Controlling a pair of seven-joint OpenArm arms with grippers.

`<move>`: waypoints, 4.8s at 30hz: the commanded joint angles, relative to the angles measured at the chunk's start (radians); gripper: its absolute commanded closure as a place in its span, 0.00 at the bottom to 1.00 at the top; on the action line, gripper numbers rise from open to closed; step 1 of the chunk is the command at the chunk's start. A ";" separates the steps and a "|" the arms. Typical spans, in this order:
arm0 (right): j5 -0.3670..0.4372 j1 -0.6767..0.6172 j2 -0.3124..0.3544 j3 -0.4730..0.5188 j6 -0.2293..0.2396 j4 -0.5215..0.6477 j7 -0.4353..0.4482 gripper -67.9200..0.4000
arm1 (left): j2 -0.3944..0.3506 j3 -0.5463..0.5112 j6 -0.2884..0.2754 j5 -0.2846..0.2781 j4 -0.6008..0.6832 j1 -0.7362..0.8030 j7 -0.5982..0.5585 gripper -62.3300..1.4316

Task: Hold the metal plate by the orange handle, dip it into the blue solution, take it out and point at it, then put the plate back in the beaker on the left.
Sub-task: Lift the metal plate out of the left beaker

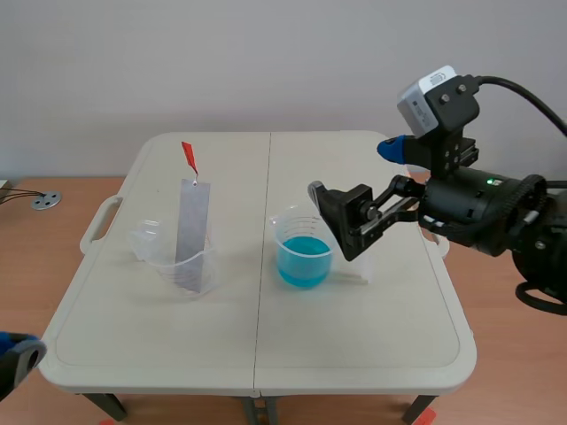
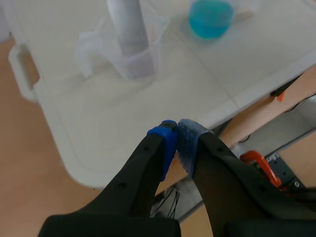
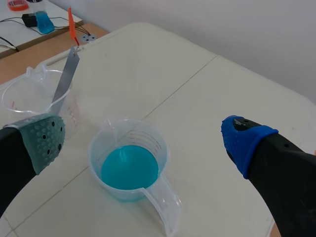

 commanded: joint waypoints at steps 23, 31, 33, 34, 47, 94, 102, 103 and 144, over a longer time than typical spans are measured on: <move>0.006 0.468 -0.299 -0.292 0.027 -0.439 -0.023 0.02 | 0.000 -0.049 -0.003 -0.006 0.014 0.277 -0.009 0.91; 0.006 0.582 -0.415 -0.362 0.050 -0.615 -0.023 0.02 | 0.000 -0.049 -0.003 -0.006 0.014 0.277 -0.010 0.91; 0.006 0.602 -0.446 -0.372 0.050 -0.656 -0.023 0.02 | 0.000 -0.049 -0.003 -0.006 0.014 0.277 -0.010 0.91; 0.006 0.611 -0.459 -0.373 0.050 -0.674 -0.023 0.02 | 0.000 -0.049 -0.003 -0.006 0.014 0.277 -0.010 0.91; 0.002 0.682 -0.571 -0.388 0.050 -0.862 -0.018 0.02 | 0.000 -0.049 -0.003 -0.006 0.014 0.277 -0.010 0.91; 0.081 0.676 -0.504 -0.388 0.042 -0.862 0.085 0.95 | 0.000 -0.048 -0.006 -0.006 0.014 0.277 -0.021 0.91; 0.081 0.676 -0.504 -0.388 0.043 -0.862 0.085 0.97 | 0.000 -0.048 -0.006 -0.006 0.014 0.277 -0.022 0.91; 0.081 0.676 -0.504 -0.388 0.047 -0.862 0.088 0.97 | 0.000 -0.048 -0.006 -0.006 0.014 0.277 -0.022 0.91; 0.070 0.592 -0.450 -0.387 0.376 -0.660 0.170 0.97 | 0.000 -0.048 -0.006 -0.006 0.014 0.277 -0.021 0.91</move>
